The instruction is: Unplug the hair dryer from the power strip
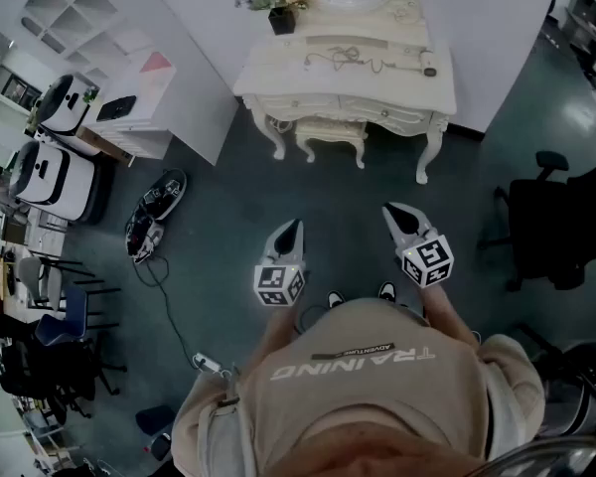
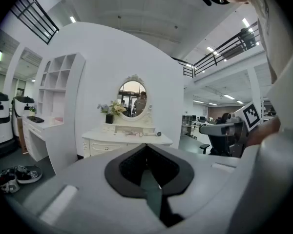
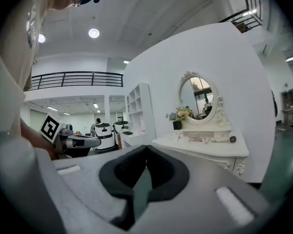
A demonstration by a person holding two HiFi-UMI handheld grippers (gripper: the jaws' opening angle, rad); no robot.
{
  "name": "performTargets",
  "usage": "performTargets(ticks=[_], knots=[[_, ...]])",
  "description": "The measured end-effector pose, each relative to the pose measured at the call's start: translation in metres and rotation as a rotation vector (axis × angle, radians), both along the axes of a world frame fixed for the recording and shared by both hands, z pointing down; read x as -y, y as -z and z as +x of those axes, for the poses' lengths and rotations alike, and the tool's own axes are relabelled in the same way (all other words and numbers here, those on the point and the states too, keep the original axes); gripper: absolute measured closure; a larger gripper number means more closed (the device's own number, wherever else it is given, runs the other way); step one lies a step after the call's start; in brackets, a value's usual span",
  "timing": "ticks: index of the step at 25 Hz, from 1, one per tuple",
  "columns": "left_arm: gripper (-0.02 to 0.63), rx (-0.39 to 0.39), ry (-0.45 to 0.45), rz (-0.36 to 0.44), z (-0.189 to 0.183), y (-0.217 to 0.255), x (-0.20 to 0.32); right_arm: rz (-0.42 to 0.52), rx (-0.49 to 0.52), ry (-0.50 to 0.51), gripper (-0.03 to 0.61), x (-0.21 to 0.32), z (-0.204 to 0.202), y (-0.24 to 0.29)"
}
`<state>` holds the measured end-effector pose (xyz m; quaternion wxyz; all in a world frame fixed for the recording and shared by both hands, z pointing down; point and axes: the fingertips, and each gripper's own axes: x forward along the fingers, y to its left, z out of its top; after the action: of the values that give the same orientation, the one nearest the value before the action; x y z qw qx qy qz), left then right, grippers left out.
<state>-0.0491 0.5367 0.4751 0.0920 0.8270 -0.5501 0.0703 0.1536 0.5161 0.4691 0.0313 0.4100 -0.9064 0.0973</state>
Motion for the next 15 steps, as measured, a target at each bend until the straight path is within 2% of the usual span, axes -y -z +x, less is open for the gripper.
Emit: performTargets(ticks=[5,9,15], knots=[[0.607,-0.008,0.052,0.021,-0.006,0.0,0.01,0.042,-0.036,0.073,0.574,0.02,-0.008,0.008],[0.607,-0.021,0.075,0.011,-0.019,-0.007,0.013,0.06,-0.043,0.086,0.574,0.033,-0.019,0.015],[0.607,-0.022,0.051,0.02,-0.028,-0.003,0.031,0.066,-0.049,0.079,0.575,0.04,-0.034,0.015]])
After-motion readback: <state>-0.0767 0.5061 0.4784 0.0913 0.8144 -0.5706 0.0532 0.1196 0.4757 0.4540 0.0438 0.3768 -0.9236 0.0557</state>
